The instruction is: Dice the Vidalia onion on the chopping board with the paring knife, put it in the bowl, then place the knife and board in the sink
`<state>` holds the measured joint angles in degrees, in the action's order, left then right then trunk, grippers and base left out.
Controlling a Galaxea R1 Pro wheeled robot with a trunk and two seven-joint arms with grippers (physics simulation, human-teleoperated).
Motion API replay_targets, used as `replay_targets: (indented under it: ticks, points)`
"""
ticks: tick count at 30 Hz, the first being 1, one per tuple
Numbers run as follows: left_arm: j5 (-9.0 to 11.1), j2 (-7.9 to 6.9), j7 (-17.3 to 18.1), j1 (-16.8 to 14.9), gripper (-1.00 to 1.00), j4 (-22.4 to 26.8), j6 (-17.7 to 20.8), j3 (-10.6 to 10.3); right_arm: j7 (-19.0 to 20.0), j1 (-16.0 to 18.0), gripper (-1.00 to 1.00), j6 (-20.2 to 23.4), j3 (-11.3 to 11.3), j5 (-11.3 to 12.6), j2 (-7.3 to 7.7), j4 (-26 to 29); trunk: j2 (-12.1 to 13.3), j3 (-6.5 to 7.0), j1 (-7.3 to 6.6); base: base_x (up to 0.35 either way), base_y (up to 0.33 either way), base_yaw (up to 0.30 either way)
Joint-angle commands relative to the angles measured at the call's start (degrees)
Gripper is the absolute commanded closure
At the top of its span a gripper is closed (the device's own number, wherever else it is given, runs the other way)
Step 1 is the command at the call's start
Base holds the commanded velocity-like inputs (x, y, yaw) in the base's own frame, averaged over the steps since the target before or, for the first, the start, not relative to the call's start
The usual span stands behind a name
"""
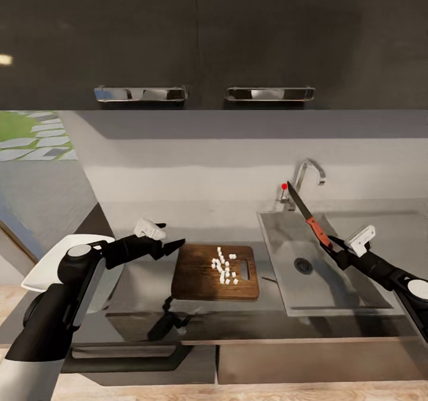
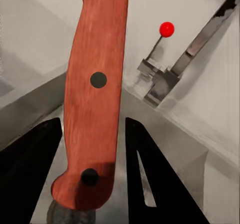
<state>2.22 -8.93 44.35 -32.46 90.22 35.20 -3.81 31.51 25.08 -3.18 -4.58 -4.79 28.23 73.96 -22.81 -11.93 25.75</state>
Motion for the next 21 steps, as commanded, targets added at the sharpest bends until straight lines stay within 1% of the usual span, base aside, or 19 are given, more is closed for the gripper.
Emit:
replay_targets:
  ticks: [1, 4, 6, 8, 10, 11, 16, 19, 21]
  points:
    - [0.24, -0.04, 0.08, -0.05, -1.00, 0.05, 0.49, 0.49, 0.29, 0.06, 1.00, 2.40, 0.05, -0.48, -1.50, -0.28, -0.12, -0.11, 0.03, 0.005, -0.013, 0.000]
    - [0.24, -0.04, 0.06, -0.05, -1.00, 0.05, 0.48, 0.78, 0.30, 0.06, 1.00, 5.14, 0.20, -0.53, -2.54, -0.42, -0.12, -0.11, 0.03, 0.003, -0.007, 0.021]
    - [0.24, -0.04, 0.05, -0.05, -1.00, 0.05, 0.52, 0.83, 0.30, 0.06, 1.00, 6.11, 0.59, -0.56, -3.30, -0.45, -0.12, -0.08, 0.03, 0.001, -0.048, 0.160]
    - [0.24, -0.04, 0.04, -0.05, -1.00, 0.05, 0.55, 0.87, 0.31, 0.06, 1.00, 6.49, 1.06, -0.56, -3.79, -0.47, -0.12, -0.07, 0.03, 0.000, -0.188, 0.202]
    - [0.24, -0.04, 0.03, -0.05, -1.00, 0.05, 0.56, 0.90, 0.31, 0.06, 1.00, 6.61, 1.63, -0.57, -4.00, -0.48, -0.12, -0.07, 0.03, 0.000, -0.256, 0.159]
    - [0.24, -0.04, 0.03, -0.05, -1.00, 0.05, 0.57, 0.97, 0.31, 0.06, 1.00, 6.67, 2.59, -0.57, -4.10, -0.48, -0.12, -0.07, 0.03, 0.000, -0.291, 0.057]
    - [0.24, -0.04, 0.03, -0.05, -1.00, 0.05, 0.57, 1.09, 0.31, 0.06, 1.00, 6.85, 3.35, -0.56, -4.14, -0.66, -0.12, -0.07, 0.03, 0.000, -0.281, 0.019]
    - [0.24, -0.04, 0.03, -0.05, -1.00, 0.05, 0.57, 1.54, 0.31, 0.06, 1.00, 6.78, 3.81, -0.57, -4.14, -2.24, -0.12, -0.07, 0.03, 0.000, -0.117, 0.004]
    - [0.24, -0.04, 0.03, -0.05, -1.00, 0.05, 0.57, 1.84, 0.26, 0.06, 1.00, 6.75, 4.53, -0.57, -4.15, -3.85, -0.12, -0.07, 0.03, 0.000, -0.044, 0.001]
